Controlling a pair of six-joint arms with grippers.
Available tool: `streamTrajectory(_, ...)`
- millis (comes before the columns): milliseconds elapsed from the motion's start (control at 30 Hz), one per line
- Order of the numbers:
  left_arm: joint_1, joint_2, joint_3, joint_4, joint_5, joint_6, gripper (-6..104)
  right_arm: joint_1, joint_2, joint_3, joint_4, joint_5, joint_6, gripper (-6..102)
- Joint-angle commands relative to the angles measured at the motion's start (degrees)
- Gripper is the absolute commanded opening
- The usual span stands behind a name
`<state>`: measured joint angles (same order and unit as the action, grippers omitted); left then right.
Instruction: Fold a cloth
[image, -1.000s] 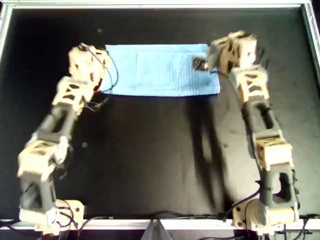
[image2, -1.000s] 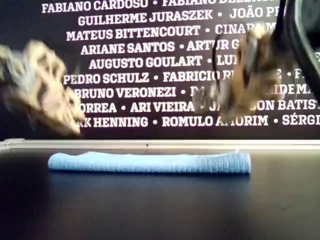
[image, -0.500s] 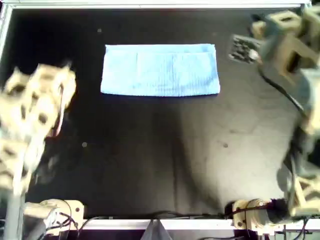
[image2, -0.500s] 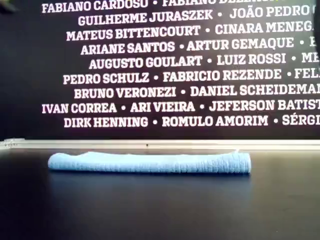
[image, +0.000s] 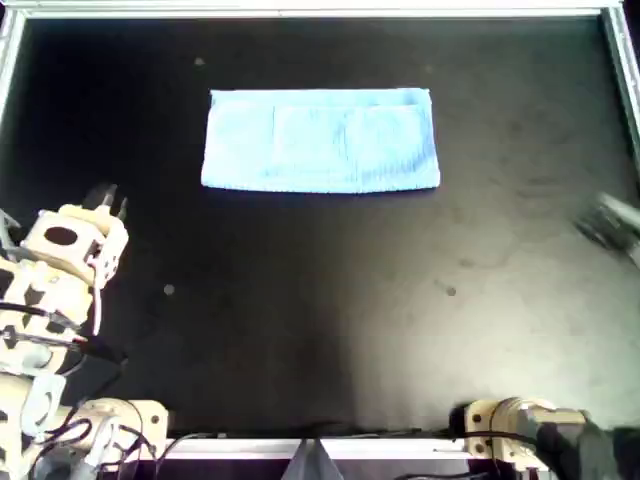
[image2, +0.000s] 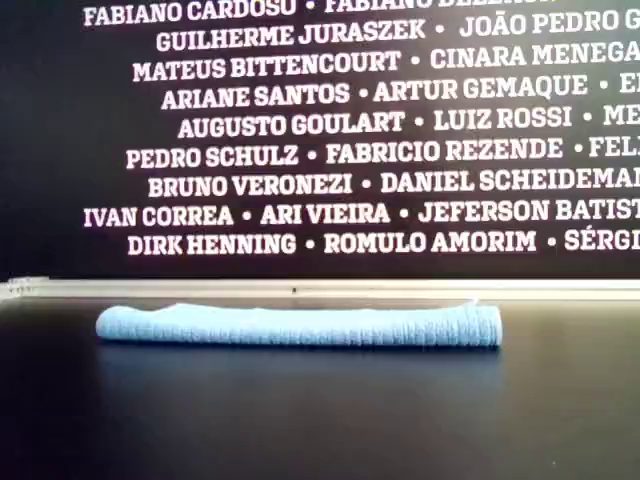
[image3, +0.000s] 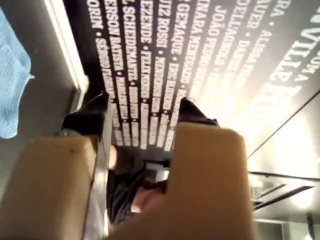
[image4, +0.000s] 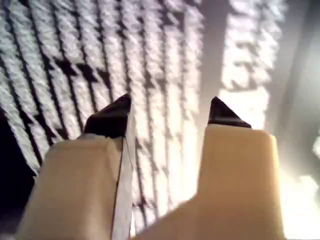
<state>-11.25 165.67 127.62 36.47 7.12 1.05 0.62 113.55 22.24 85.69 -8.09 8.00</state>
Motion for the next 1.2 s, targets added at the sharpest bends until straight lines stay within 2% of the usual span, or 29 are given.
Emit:
streamTrajectory(0, 1.1, 1.0, -0.5, 0.1, -0.3, -0.4, 48, -2.1, 10.2, 10.6, 0.0, -0.4, 0.00, 60)
streamTrajectory(167, 1.1, 0.9, 2.3, 0.1, -0.3, -0.4, 48, -2.5, 26.8, 44.8, -2.3, -0.4, -0.18, 60)
streamTrajectory(233, 1.1, 0.8, 5.9, 0.0, -0.3, -0.4, 48, -2.7, 30.6, 58.3, -7.2, -0.4, -1.23, 60)
streamTrajectory(333, 1.1, 0.9, 13.3, -1.1, -0.3, 0.3, 48, -2.7, 34.0, 78.9, -20.9, -0.4, -1.32, 60)
streamTrajectory(433, 1.1, 0.9, 17.1, -1.1, -0.3, 0.6, 48, -2.8, 33.5, 96.1, -40.2, -0.4, -1.41, 60)
streamTrajectory(633, 1.1, 0.8, 20.2, -2.5, -0.3, 0.7, 48, -2.6, 33.0, 122.9, -69.3, -0.4, -1.41, 60)
streamTrajectory(700, 1.1, -0.4, 22.7, -7.2, -0.3, 0.7, 46, -2.7, 33.0, 129.0, -75.8, -0.4, -1.41, 60)
streamTrajectory(800, 1.1, -6.4, 28.3, -19.5, -0.3, 0.7, 46, -2.7, 33.7, 135.1, -82.0, -0.4, -1.23, 60)
streamTrajectory(933, 1.1, -16.0, 34.0, -35.8, -0.2, 0.7, 46, -2.6, 34.8, 137.9, -83.1, -0.4, -1.49, 61)
streamTrajectory(1000, 1.1, -19.2, 35.2, -40.9, -0.2, 0.7, 46, -1.7, 32.9, 138.1, -83.0, -1.3, -2.55, 61)
streamTrajectory(1033, 0.9, -20.3, 35.5, -41.9, -0.1, 0.7, 47, -1.3, 32.2, 138.3, -82.9, -1.4, -3.69, 60)
streamTrajectory(1100, 0.5, -22.1, 35.7, -42.1, -0.1, 0.7, 48, -0.1, 28.9, 138.1, -82.9, -1.3, -5.89, 61)
streamTrajectory(1167, 0.3, -24.7, 34.6, -42.0, 0.6, -0.2, 48, 0.6, 23.6, 137.0, -82.9, -0.5, -6.86, 61)
